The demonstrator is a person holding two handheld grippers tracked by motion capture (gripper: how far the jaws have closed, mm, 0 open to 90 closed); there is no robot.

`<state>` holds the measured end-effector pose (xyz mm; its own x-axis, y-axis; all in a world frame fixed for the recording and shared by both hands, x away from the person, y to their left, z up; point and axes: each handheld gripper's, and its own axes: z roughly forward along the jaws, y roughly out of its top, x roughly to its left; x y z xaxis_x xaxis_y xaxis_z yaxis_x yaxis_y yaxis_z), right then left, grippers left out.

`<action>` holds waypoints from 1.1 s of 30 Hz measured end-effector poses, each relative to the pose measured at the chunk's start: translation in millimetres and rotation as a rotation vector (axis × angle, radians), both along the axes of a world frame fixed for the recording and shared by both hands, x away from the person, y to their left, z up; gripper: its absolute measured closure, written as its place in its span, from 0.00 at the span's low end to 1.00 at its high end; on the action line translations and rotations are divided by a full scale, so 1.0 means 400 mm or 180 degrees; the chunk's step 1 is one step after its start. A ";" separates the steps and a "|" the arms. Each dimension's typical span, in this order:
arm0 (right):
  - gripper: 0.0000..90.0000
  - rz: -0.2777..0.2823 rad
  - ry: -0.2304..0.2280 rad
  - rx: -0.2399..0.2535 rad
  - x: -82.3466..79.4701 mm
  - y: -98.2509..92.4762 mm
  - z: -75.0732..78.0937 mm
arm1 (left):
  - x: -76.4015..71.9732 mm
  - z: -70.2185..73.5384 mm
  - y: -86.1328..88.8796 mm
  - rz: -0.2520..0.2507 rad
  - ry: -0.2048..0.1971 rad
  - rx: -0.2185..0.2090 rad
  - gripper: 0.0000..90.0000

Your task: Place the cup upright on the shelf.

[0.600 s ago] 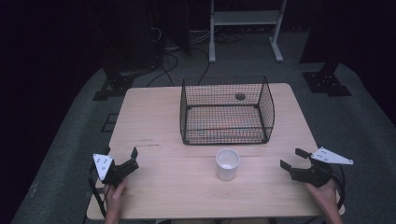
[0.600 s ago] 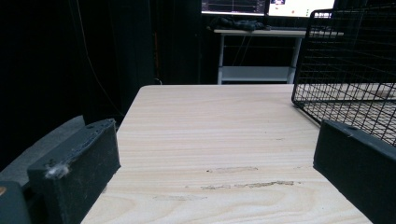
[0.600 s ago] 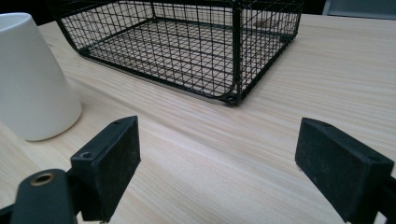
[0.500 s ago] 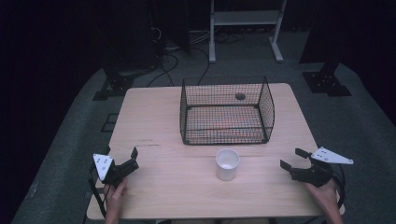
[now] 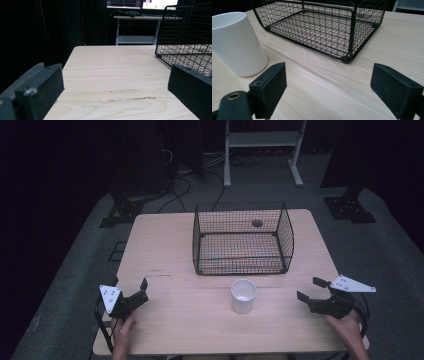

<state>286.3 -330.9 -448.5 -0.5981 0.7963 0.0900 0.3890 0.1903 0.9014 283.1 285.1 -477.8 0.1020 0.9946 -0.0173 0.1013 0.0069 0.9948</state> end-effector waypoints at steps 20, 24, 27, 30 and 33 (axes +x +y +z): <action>0.12 0.0298 0.0020 -0.0055 0.016 0.068 0.043 | 0.000 0.000 0.001 -0.0006 0.0002 -0.0008 0.00; 0.11 0.0331 0.0038 -0.0070 0.017 0.077 0.045 | 0.000 0.000 0.001 -0.0006 0.0002 -0.0008 0.00; 0.11 0.0385 0.0030 -0.0065 0.018 0.086 0.057 | 0.000 0.000 0.001 -0.0007 0.0002 -0.0006 0.00; 0.11 0.0412 0.0023 -0.0053 0.019 0.092 0.063 | 0.000 0.000 0.001 -0.0008 0.0002 -0.0007 0.00; 0.10 0.0456 0.0009 -0.0049 0.022 0.102 0.070 | 0.000 0.000 0.001 -0.0009 0.0001 -0.0008 0.00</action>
